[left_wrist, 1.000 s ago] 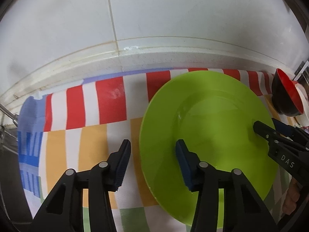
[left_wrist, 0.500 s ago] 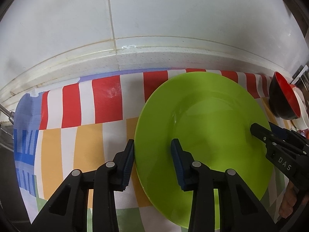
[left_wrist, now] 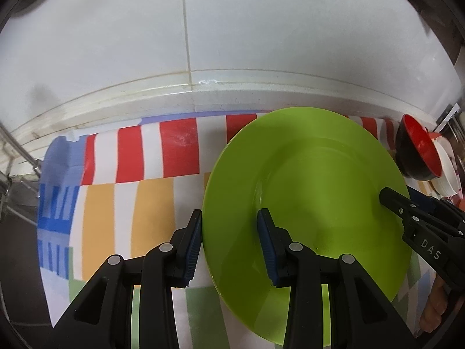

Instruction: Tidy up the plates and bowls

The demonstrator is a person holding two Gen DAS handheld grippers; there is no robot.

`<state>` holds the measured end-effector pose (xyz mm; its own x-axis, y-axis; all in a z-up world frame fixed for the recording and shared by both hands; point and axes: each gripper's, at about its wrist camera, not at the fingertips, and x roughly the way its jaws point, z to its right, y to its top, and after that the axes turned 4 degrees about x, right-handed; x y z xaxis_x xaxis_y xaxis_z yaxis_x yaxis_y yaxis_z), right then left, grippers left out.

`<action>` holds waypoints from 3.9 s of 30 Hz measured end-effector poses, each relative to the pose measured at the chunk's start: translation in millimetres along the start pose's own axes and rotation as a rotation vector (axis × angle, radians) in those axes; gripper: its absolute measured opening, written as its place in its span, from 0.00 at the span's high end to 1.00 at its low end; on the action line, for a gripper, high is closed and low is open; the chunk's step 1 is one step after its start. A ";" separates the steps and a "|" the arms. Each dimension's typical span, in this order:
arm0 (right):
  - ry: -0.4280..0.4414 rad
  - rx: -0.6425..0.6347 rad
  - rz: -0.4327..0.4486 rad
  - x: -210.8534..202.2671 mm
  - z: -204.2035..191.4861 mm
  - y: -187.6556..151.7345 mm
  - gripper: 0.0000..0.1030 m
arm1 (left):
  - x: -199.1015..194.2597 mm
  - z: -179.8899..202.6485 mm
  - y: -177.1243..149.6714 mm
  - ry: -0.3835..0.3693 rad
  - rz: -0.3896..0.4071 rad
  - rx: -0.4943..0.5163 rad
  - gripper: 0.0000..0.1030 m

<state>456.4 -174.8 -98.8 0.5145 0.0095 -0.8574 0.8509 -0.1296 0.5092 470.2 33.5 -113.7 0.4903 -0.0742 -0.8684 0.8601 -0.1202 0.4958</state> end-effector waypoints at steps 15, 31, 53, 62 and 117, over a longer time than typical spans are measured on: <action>0.031 -0.038 0.030 -74.3 -10.8 -33.3 0.60 | -72.9 -9.3 -44.8 0.047 0.065 -0.053 0.64; 0.079 -0.118 0.035 -125.2 -53.7 -86.0 0.60 | -135.8 -35.6 -119.1 0.100 0.083 -0.130 0.64; 0.098 -0.176 -0.042 -128.2 -87.3 -162.3 0.60 | -147.6 -65.9 -206.4 0.113 -0.010 -0.199 0.64; 0.095 -0.183 -0.090 -114.0 -93.0 -180.9 0.60 | -132.1 -72.0 -222.2 0.111 -0.055 -0.205 0.63; -0.014 -0.002 0.130 -187.4 -31.1 -187.7 0.48 | -180.1 11.9 -168.9 0.038 0.165 0.132 0.32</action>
<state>203.6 -121.5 -31.4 0.6194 -0.0207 -0.7848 0.7771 -0.1267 0.6166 234.9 55.4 -41.0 0.6300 -0.0665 -0.7737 0.7429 -0.2384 0.6255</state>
